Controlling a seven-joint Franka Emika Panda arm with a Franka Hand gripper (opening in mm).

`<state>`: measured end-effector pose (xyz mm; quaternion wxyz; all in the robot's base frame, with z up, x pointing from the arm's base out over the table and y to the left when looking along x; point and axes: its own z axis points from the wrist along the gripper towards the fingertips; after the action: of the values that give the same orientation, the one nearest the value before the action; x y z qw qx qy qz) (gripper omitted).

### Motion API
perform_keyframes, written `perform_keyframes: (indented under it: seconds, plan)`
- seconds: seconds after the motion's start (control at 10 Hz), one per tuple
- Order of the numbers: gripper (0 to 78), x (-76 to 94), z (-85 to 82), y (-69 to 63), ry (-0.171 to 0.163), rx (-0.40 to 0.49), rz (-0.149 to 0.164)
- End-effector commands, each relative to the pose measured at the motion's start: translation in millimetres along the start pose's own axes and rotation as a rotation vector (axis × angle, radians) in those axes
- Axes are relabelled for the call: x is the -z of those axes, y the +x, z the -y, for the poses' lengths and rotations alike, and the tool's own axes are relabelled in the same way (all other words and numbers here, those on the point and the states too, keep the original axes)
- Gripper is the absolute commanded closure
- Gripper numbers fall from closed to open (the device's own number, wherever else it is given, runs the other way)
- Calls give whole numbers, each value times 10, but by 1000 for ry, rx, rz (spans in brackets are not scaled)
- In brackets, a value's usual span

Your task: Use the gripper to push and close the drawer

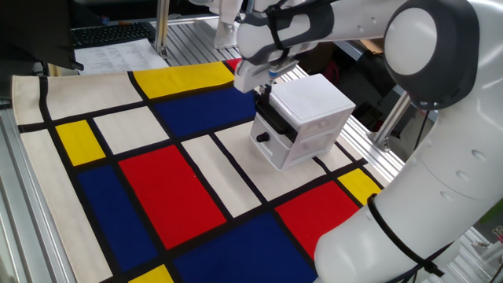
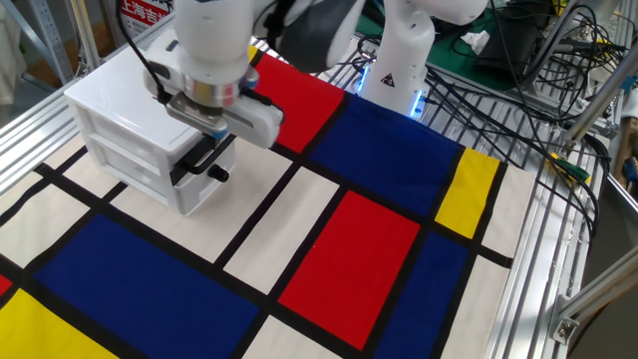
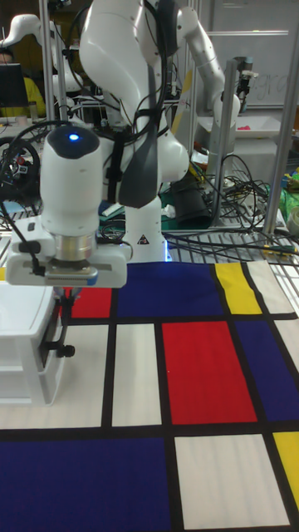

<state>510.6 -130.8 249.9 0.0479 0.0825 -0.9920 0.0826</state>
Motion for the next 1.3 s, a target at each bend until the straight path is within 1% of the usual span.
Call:
perform_keyframes:
  seconds: [0.1,0.2,0.3,0.4,0.6,0.7,0.8,0.9,1.0,1.1,1.2,1.3]
  plan:
    - [776,299,-377,-88,-63,-32,8]
    - [776,352,-440,-90,-79,-35,13]
    - [776,495,-584,-77,-112,-36,32]
    - [776,602,-648,-65,-129,-34,40]
    - [776,853,-691,-31,-175,-43,41]
    - [776,923,-683,-9,-194,-48,40]
    - [776,1017,-681,45,-255,-83,43]
    - [776,1041,-698,59,-264,-100,43]
    - [776,1046,-705,60,-252,-110,44]
    - [776,1051,-698,57,-248,-113,44]
    - [776,1071,-686,72,-239,-111,44]
    - [776,1104,-671,96,-225,-96,51]
